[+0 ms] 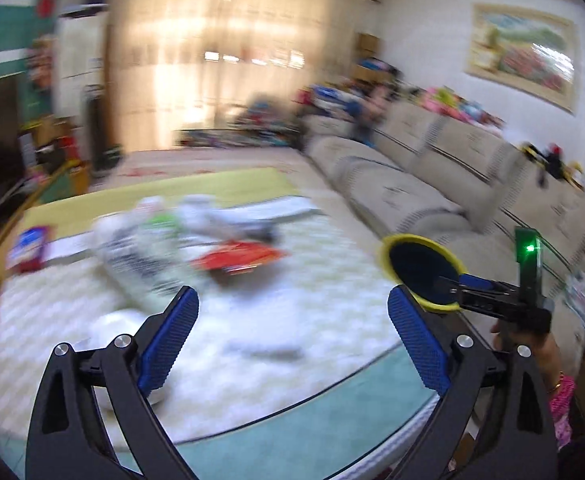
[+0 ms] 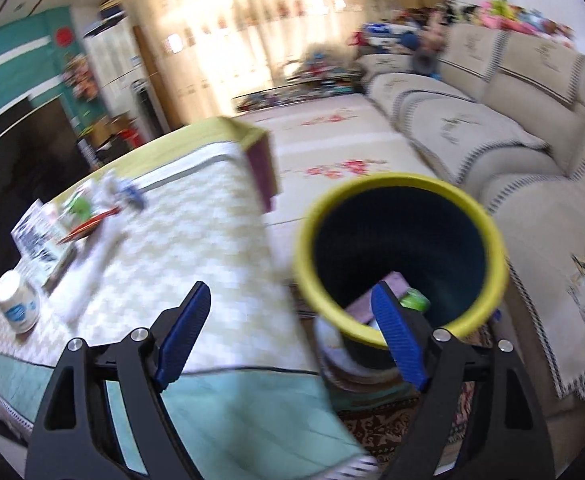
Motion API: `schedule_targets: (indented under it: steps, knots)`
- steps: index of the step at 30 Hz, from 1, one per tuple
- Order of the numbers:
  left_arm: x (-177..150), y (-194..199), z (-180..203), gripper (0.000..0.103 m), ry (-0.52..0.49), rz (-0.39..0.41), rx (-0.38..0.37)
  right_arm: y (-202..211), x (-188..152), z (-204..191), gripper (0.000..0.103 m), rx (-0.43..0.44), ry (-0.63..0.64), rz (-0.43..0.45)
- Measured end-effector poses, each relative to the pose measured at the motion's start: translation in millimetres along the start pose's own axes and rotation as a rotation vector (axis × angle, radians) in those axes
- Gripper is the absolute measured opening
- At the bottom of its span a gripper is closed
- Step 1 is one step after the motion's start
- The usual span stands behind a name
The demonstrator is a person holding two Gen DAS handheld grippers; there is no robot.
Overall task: Collect trash
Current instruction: 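Grasp the white foam net sleeve with the right gripper, then carry the foam sleeve into the bin and open the right gripper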
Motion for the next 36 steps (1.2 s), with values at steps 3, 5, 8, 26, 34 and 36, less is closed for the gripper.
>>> schedule_targets:
  steps: [3, 5, 8, 26, 34, 36]
  knots:
    - [-21, 27, -45, 0.095, 0.094, 0.028, 0.050, -9, 7, -43, 0.078, 0.068, 0.079, -0.031]
    - [-32, 40, -70, 0.095, 0.138, 0.045, 0.074, -14, 8, -72, 0.078, 0.100, 0.130, -0.051]
    - [-47, 52, -94, 0.095, 0.175, 0.059, 0.093, -25, 9, -117, 0.078, 0.161, 0.194, -0.093]
    - [-57, 35, -103, 0.095, 0.178, 0.015, 0.087, -80, 9, -204, 0.018, 0.163, 0.269, -0.198]
    - [-57, 30, -101, 0.095, 0.180, 0.008, 0.086, -49, 0, -180, 0.014, 0.170, 0.260, -0.164]
    - [-56, 27, -100, 0.095, 0.181, 0.005, 0.084, -38, -3, -171, 0.014, 0.171, 0.253, -0.149]
Point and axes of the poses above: each gripper's, at about its wrist camera, not at the fingertips, and y roughly against the way its jaws point, z to its right, x to its top, the point moved 3 cm from there along -y, roughly the way its jaws point, and after that the axes turned 15 degrees about -z, right-handed, at the moved point
